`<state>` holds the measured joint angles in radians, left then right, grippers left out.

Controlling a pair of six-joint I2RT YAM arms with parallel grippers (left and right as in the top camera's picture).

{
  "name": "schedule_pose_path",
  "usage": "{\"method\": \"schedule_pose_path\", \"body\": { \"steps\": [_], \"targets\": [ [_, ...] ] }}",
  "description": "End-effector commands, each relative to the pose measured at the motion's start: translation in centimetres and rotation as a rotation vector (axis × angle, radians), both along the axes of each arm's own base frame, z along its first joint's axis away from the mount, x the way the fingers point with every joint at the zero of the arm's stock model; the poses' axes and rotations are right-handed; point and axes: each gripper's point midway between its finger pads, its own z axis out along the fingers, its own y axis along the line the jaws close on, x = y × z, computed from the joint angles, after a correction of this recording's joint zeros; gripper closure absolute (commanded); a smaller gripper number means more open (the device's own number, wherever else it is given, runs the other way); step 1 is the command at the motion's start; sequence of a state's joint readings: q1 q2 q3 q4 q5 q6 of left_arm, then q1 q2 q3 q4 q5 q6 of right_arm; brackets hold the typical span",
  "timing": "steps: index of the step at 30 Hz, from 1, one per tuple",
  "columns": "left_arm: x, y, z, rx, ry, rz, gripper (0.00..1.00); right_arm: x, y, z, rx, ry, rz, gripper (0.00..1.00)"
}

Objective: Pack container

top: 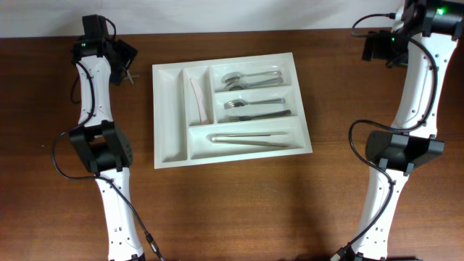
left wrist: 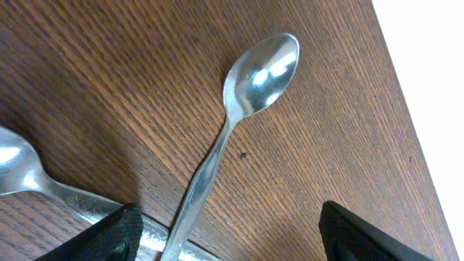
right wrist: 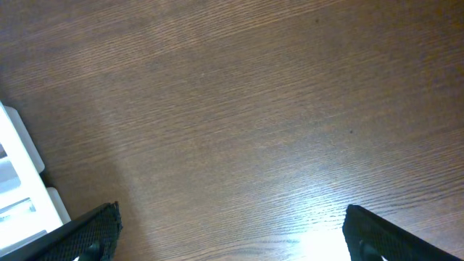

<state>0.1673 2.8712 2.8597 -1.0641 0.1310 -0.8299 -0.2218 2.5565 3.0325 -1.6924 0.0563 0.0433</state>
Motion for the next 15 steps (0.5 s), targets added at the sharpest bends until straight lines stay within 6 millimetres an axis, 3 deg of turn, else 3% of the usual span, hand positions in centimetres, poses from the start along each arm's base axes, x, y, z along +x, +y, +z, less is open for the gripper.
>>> {"method": "schedule_pose_path", "body": {
  "steps": [1, 8, 11, 15],
  "targets": [
    [0.5, 0.4, 0.2, 0.031, -0.024, -0.012, 0.20, -0.3, -0.1, 0.3, -0.011, 0.003, 0.005, 0.01],
    [0.9, 1.8, 0.3, 0.083, -0.037, 0.021, 0.17, -0.3, -0.1, 0.3, -0.011, 0.003, 0.005, 0.01],
    [0.1, 2.3, -1.0, 0.104, 0.008, 0.036, 0.14, -0.3, -0.1, 0.3, -0.011, 0.003, 0.005, 0.01],
    [-2.2, 1.8, -4.7, 0.062, 0.136, 0.066, 0.13, -0.3, -0.1, 0.3, -0.011, 0.003, 0.005, 0.01]
  ]
}}
